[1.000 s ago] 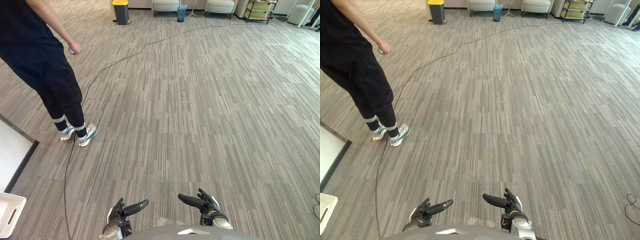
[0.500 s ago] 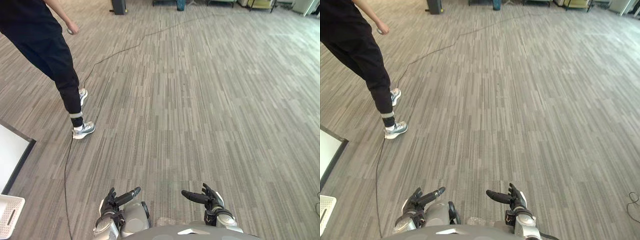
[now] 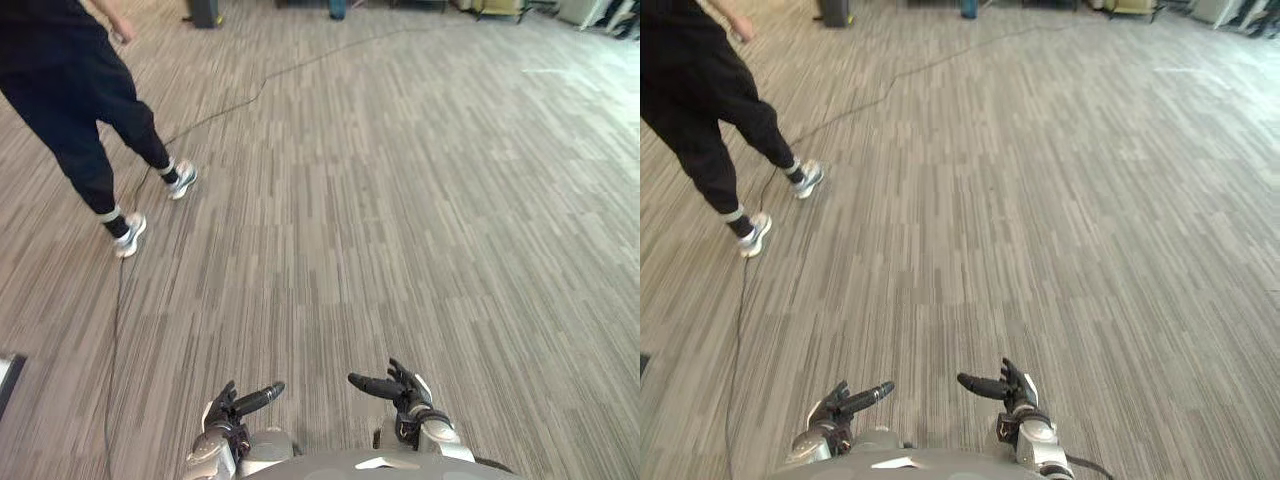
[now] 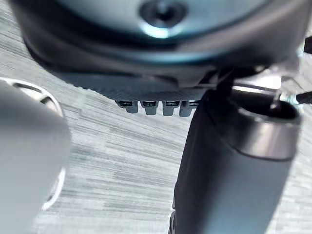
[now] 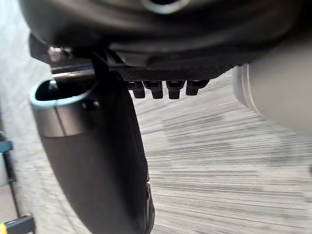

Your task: Pick up cushions and gather them together orderly.

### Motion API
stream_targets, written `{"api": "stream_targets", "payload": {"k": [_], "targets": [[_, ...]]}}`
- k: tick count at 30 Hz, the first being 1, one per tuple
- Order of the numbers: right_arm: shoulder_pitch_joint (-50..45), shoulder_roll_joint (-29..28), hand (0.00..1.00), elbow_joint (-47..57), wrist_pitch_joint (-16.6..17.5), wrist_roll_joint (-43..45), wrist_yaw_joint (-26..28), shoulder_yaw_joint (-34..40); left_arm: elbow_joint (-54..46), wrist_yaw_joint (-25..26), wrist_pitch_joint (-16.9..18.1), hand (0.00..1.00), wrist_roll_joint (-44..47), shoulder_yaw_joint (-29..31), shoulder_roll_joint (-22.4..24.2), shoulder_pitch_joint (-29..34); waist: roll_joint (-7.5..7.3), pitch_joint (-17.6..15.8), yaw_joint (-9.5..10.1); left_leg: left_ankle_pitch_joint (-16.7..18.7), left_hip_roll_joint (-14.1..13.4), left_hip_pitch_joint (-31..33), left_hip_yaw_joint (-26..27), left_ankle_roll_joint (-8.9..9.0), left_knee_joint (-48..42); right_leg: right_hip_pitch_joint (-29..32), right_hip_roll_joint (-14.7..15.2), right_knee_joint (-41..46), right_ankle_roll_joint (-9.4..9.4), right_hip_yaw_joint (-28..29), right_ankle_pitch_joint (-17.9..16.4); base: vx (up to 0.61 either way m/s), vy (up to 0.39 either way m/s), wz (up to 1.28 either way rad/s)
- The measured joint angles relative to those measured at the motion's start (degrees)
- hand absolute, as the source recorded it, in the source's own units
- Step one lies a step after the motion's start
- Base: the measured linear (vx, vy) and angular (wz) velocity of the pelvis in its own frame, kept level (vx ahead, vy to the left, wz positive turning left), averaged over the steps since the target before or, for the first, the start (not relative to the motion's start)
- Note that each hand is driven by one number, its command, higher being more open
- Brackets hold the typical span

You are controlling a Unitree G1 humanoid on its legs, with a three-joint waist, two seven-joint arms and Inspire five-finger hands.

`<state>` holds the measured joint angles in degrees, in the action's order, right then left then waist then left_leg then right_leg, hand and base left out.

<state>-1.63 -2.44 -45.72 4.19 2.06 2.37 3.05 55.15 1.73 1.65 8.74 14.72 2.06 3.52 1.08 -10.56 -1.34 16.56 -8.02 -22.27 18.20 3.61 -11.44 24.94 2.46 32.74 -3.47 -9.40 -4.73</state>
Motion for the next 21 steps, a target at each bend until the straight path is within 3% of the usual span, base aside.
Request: {"api": "stream_targets", "payload": {"k": [1, 3, 4, 5, 6, 7, 10, 11, 12, 13, 14, 15, 16, 17, 18, 20, 21], "targets": [[-0.1, 0.3, 1.00, 0.5, -0.7, 0.0, -0.1, 0.2, 0.1, -0.4, 0.1, 1.00, -0.6, -0.3, 1.0, -0.7, 0.89, -0.3, -0.85, -6.0, -1.7, 3.3, -3.9, -0.72, -11.0, -3.0, 0.3, 1.6, -0.48, -1.0, -4.3, 0.77, -0.276, 0.23], [-0.6, 0.4, 1.00, 0.4, -1.5, 0.0, -0.1, 0.1, -0.2, -0.7, 0.0, 1.00, -0.6, 0.0, 1.5, -1.1, 1.59, -0.6, -0.90, -12.6, -4.2, 8.5, -6.6, -0.54, -23.7, -7.0, -0.6, -1.0, -1.05, -1.6, -5.8, 0.60, -0.206, 0.10], [-0.6, 0.4, 1.00, 0.1, -2.2, 0.2, -0.1, -0.3, -0.8, -1.1, 0.1, 1.00, -1.0, 0.3, 1.6, -1.2, 1.93, -0.9, -0.72, -14.4, -6.6, 14.8, -8.2, 0.84, -37.4, -11.4, -2.1, -4.1, -1.62, -1.6, -6.8, 0.56, -0.180, -0.10], [-0.7, 0.3, 1.00, -0.2, -2.5, 0.2, -0.2, -0.4, -2.0, -1.1, 0.1, 1.00, -1.6, 0.7, 1.6, -1.2, 2.03, -1.5, -0.66, -13.6, -8.9, 19.5, -7.9, 0.65, -47.4, -15.9, -3.4, -7.4, -2.06, -1.3, -7.6, 0.55, -0.164, -0.14], [-1.0, 0.3, 1.00, -0.2, -2.7, 0.2, -0.2, -0.5, -2.5, -1.1, 0.1, 1.00, -1.8, 1.1, 1.6, -1.2, 1.86, -1.7, -0.47, -13.0, -9.7, 21.3, -7.6, 0.77, -50.5, -17.9, -3.9, -8.7, -2.60, -1.2, -8.0, 0.59, -0.115, -0.26], [-2.1, 0.2, 1.00, -0.2, -2.8, 0.2, -0.5, -1.0, -4.6, -1.1, 0.2, 1.00, -2.0, 2.0, 1.5, -1.2, 0.35, -1.8, 0.76, -10.3, -10.1, 27.9, -5.6, 0.59, -54.4, -24.7, -4.3, -13.1, -2.65, 0.3, -9.2, 0.55, -0.054, -0.31], [-2.7, 0.3, 1.00, -0.3, -3.0, 0.3, -1.1, -1.0, -6.9, -1.4, 1.1, 1.00, -1.6, 1.8, 1.7, -0.4, -0.16, -1.8, 1.46, -6.7, -9.6, 34.1, -1.4, -0.42, -47.6, -31.1, -4.5, -18.4, -2.13, 2.6, -9.7, 0.38, 0.005, -0.38], [-2.7, 0.3, 1.00, -0.4, -3.1, 0.3, -1.3, -1.3, -7.9, -2.2, 1.7, 1.00, -1.5, 1.8, 1.7, -0.2, -0.21, -1.8, 1.68, -5.2, -8.4, 35.9, 0.2, -0.81, -39.9, -33.6, -4.1, -20.4, -1.69, 4.4, -10.1, 0.57, 0.114, -0.88], [-2.9, 0.2, 1.00, -0.5, -3.1, 0.3, -1.3, -2.0, -8.6, -2.6, 1.8, 1.00, -1.4, 1.7, 1.7, -0.2, -0.66, -1.6, 2.34, -5.1, -5.3, 37.6, -0.4, -0.96, -27.6, -35.8, -3.1, -21.8, -0.68, 6.9, -11.1, 0.61, 0.194, -0.77], [-2.9, 0.2, 1.00, -0.5, -3.1, 0.3, -1.3, -2.0, -8.7, -2.6, 1.9, 1.00, -1.4, 1.7, 1.9, -0.2, -0.74, -1.6, 2.48, -5.2, -5.0, 37.9, -0.6, -0.93, -26.1, -36.3, -2.9, -21.7, -0.46, 7.2, -11.1, 0.80, 0.304, -1.01], [-3.7, -0.2, 1.00, -1.1, -3.1, 0.3, -1.3, -2.0, -8.9, -2.9, 2.1, 1.00, -0.9, 1.6, 2.0, -0.1, -1.82, -0.9, 3.45, -7.2, -1.6, 39.0, -3.5, -0.61, -14.5, -37.7, -1.2, -22.0, 0.93, 10.0, -12.9, 0.72, 0.290, -1.27], [-4.6, -0.2, 1.00, -1.9, -3.1, 0.2, -1.3, -2.2, -8.9, -2.3, 2.1, 1.00, -0.4, 1.9, 2.1, 0.1, -1.76, 0.5, 4.67, -15.1, -0.1, 39.3, -6.6, -0.85, -10.4, -39.3, -0.8, -21.8, 2.70, 14.0, -15.2, 0.65, 0.255, -1.40], [-4.6, -0.2, 1.00, -2.4, -3.1, 0.2, -1.3, -2.4, -8.8, -2.1, 2.1, 1.00, -0.3, 2.1, 1.9, 0.2, -1.96, 1.1, 4.93, -16.1, 0.2, 39.2, -6.9, -2.18, -11.0, -39.4, -0.4, -21.6, 2.73, 15.3, -15.3, 0.41, 0.155, -0.96], [-4.8, -1.0, 1.00, -2.8, -3.2, 0.3, -1.4, -2.7, -8.6, -1.4, 1.9, 1.00, -0.3, 2.7, 1.0, 0.1, -4.18, 2.4, 3.92, -13.0, 1.1, 39.5, -5.8, -3.03, -13.5, -39.0, 1.3, -20.5, 2.56, 17.1, -14.8, 0.66, 0.265, -0.30], [-5.7, -1.5, 1.00, -2.5, -3.0, 0.3, -1.3, -3.2, -8.7, -1.3, 1.5, 1.00, -0.3, 2.7, 0.6, 0.1, -5.34, 2.6, 3.76, -9.8, 1.6, 39.7, -5.0, -4.20, -17.2, -39.0, 2.4, -18.2, 3.48, 18.5, -14.3, 0.75, 0.316, -0.18], [-6.3, -1.4, 1.00, -2.6, -3.1, 0.3, -1.3, -4.0, -8.5, -1.0, 1.5, 1.00, -0.3, 2.5, 0.0, -0.1, -6.33, 3.2, 3.96, -5.0, 2.0, 38.6, -3.1, -5.63, -22.0, -37.9, 3.6, -11.2, 3.70, 20.2, -14.1, 0.64, 0.300, -0.37], [-5.9, -1.1, 1.00, -2.2, -2.8, 0.3, -1.2, -4.4, -6.8, -0.6, 1.4, 1.00, 0.1, 2.5, -0.5, -0.5, -6.08, 3.1, 4.23, -1.1, 1.8, 35.1, -0.8, -5.54, -21.8, -32.0, 3.7, 3.4, 8.21, 20.1, -11.3, 0.42, 0.220, -0.58]]}}
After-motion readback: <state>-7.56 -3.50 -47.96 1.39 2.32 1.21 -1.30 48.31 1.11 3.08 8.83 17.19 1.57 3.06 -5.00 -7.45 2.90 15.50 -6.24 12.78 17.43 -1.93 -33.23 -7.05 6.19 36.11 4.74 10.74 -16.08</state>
